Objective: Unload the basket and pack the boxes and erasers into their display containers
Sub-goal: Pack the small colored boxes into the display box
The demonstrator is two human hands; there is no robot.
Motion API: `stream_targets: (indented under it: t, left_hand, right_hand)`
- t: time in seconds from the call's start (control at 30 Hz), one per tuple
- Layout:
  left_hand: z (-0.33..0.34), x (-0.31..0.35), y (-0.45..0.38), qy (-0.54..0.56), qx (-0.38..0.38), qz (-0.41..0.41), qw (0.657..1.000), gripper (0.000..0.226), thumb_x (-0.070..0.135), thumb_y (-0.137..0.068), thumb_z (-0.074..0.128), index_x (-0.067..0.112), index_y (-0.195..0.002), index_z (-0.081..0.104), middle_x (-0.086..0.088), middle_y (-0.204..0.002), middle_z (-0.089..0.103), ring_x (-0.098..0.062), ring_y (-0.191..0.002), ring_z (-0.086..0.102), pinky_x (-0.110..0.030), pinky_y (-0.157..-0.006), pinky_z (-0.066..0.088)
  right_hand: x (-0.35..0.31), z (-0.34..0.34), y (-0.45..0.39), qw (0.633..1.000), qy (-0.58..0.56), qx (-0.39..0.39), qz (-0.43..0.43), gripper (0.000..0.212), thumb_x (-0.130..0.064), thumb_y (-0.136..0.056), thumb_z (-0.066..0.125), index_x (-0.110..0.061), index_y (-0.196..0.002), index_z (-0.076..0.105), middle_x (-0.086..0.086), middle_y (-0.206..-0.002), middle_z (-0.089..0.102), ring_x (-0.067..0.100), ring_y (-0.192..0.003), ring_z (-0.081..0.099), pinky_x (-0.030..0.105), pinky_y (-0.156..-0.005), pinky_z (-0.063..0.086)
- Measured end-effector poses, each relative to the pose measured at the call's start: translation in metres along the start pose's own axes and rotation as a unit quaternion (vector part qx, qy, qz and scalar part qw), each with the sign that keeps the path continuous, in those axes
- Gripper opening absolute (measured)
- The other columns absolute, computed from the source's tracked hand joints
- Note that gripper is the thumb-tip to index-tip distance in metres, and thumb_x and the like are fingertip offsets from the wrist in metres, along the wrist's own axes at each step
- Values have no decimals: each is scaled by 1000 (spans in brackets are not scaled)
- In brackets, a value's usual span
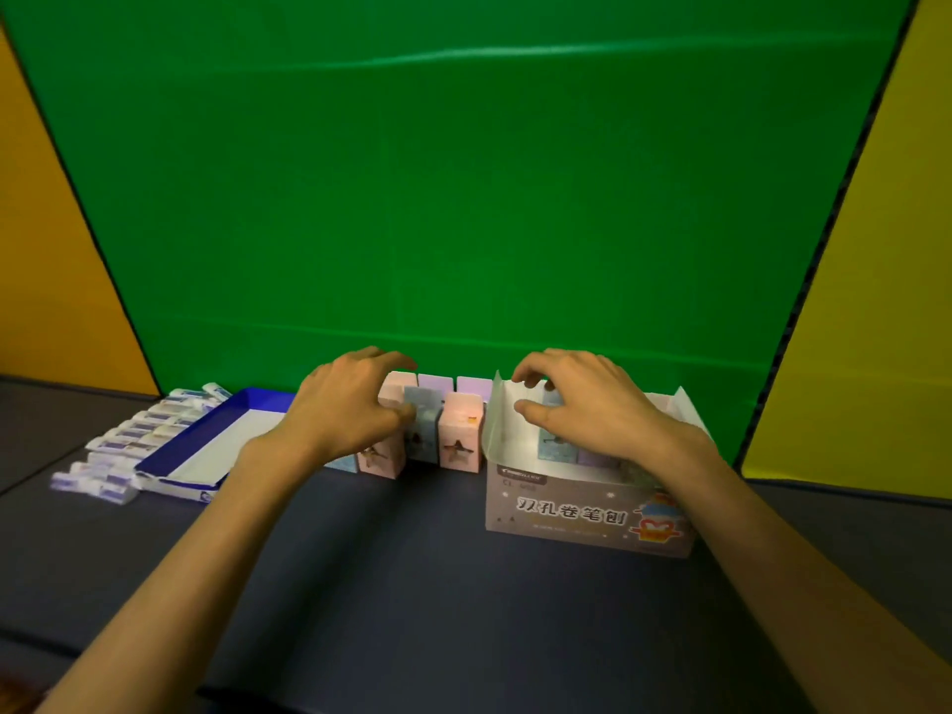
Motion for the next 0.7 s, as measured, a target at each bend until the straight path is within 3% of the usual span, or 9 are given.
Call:
stream_targets:
  t: [0.13, 0.27, 0.33, 0.53, 0.7]
  left_hand:
    - [2, -48, 3, -5, -26, 3, 1000, 61, 46, -82, 68, 35, -139, 50, 3, -135, 55, -25, -121, 54, -41, -91, 46]
    - [8, -91, 0, -16, -47, 18, 999, 75, 47, -79, 73, 32, -146, 42, 2, -140, 50, -24, -125, 51, -42, -95, 45]
    - [13, -108, -2, -18, -54, 32, 998, 78, 46, -77, 75, 31, -146, 41, 1, -139, 49, -25, -125, 50, -42, -95, 44]
    - [34, -143, -6, 15, -50, 76, 996, 83, 52, -71, 81, 31, -142, 43, 1, -130, 48, -23, -120, 49, -39, -90, 43]
    - [48, -153, -8, 57, -39, 112, 991, 69, 50, -69, 83, 31, -127, 51, 4, -117, 49, -19, -109, 50, -33, -78, 36]
  right_hand:
    - [-38, 14, -22, 1000, 1, -2, 4, 35, -40, -93, 60, -27, -125, 60, -9, -120, 65, 15, -108, 61, 36, -93, 48]
    - [-75, 31, -43, 1000, 15, 0, 9, 37, -37, -92, 61, -26, -127, 59, -9, -120, 65, 16, -109, 60, 30, -84, 42]
    - [-90, 42, -52, 1000, 24, -5, 20, 40, -38, -91, 62, -26, -128, 58, -9, -119, 65, 17, -109, 60, 32, -88, 45]
    - [-123, 75, -73, 997, 48, -21, 49, 49, -44, -86, 68, -27, -130, 55, -7, -122, 63, 17, -113, 57, 35, -90, 45]
    - [-135, 98, -80, 994, 69, -45, 75, 62, -47, -83, 72, -24, -137, 49, -2, -134, 58, 20, -121, 51, 39, -98, 42]
Point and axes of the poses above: each hand's wrist, its own y-axis away from the middle knuckle, its own z-axis out of the palm, x = y × z, the point moved 3 cm from there along -y, towards the middle knuckle
